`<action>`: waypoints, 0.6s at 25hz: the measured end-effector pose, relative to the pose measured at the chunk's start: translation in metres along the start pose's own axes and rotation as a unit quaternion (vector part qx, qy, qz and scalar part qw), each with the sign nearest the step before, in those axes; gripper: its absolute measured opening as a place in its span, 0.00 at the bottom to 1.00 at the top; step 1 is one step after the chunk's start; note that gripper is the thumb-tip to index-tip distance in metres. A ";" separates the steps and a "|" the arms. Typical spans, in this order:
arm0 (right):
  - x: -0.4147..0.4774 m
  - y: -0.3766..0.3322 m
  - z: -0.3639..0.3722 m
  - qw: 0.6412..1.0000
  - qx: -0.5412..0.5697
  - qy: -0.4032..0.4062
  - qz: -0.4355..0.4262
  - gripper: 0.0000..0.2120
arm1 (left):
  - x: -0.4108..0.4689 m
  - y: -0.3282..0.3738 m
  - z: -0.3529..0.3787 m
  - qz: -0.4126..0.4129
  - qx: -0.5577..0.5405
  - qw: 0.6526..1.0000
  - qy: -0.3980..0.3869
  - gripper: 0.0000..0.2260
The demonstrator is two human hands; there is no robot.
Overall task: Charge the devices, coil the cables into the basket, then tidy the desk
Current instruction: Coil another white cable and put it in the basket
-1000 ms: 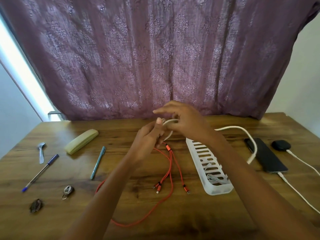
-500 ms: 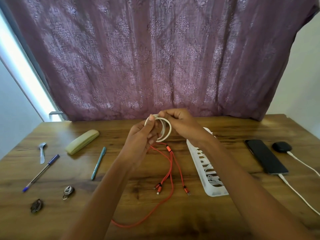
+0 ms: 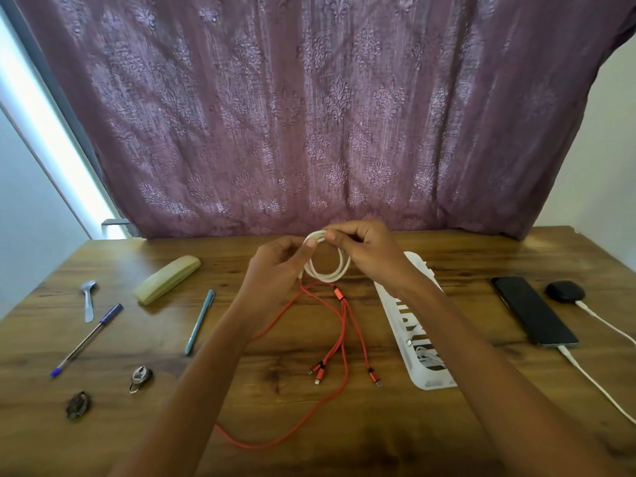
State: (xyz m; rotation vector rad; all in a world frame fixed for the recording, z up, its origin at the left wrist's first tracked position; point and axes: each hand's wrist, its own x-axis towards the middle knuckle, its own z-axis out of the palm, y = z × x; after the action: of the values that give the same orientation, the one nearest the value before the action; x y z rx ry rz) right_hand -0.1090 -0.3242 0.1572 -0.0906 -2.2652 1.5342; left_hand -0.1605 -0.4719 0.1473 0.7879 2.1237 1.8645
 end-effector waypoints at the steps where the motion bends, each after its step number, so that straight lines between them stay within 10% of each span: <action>1: -0.001 0.000 -0.001 1.000 -0.022 -0.002 -0.002 0.09 | 0.003 -0.001 -0.006 0.003 0.033 0.999 -0.009 0.08; 15: -0.005 0.005 -0.012 0.996 -0.061 -0.059 -0.017 0.09 | -0.001 0.006 0.001 0.001 0.185 0.982 0.032 0.08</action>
State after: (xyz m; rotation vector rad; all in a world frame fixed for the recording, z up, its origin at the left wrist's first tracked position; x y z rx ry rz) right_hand -0.1013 -0.3131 0.1548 0.0044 -2.4397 1.4164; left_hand -0.1579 -0.4711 0.1524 0.8082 2.5521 1.5316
